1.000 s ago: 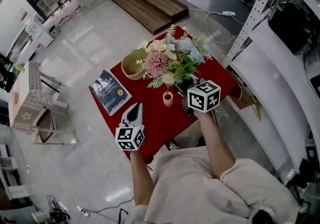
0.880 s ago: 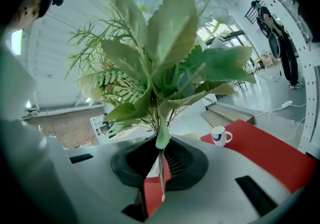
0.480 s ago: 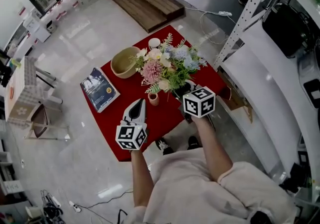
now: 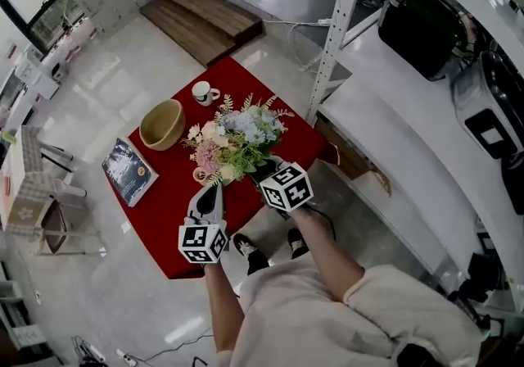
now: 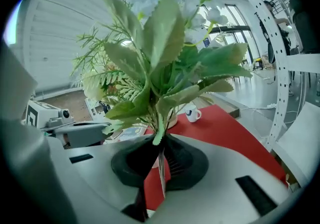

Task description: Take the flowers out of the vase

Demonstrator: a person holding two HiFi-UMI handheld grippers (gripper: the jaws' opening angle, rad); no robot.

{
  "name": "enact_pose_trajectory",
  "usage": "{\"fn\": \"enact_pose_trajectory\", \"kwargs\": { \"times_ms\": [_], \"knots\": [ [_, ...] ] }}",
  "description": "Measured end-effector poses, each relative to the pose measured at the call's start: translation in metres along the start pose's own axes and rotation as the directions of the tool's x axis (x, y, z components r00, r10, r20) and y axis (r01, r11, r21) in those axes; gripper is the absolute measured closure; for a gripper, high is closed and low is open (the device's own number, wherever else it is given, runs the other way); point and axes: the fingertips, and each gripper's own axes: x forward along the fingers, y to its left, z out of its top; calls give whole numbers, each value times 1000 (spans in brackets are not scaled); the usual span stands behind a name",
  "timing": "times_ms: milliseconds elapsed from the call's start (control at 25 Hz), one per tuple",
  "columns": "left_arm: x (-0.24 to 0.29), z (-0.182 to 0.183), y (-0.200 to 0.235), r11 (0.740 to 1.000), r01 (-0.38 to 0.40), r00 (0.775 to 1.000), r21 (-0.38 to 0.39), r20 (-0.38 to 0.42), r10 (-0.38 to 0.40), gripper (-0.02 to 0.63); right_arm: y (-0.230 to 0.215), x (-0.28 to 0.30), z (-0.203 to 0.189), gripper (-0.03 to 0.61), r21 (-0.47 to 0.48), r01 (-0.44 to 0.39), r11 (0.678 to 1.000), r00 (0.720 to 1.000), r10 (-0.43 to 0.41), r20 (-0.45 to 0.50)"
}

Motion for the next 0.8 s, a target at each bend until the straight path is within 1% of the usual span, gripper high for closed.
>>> {"fn": "enact_pose_trajectory", "kwargs": {
  "times_ms": [280,520,640,800],
  "knots": [
    [6,-3,-38,999,-31,999,11,-5,31,606,-22,-31,-10,542,0,-12,1000,1000,12,-5],
    [7,-11,-59,998,-57,998,13,-11,57,606,-37,-48,-30,543,30,-22,999,1000,23,-15],
    [10,-16,-69,998,-62,998,10,-7,63,606,-43,-55,-38,543,24,-23,999,999,24,-27],
    [15,-21,-74,997,-66,998,31,-6,66,606,-40,-56,-41,543,22,-35,999,999,36,-22]
  ]
}}
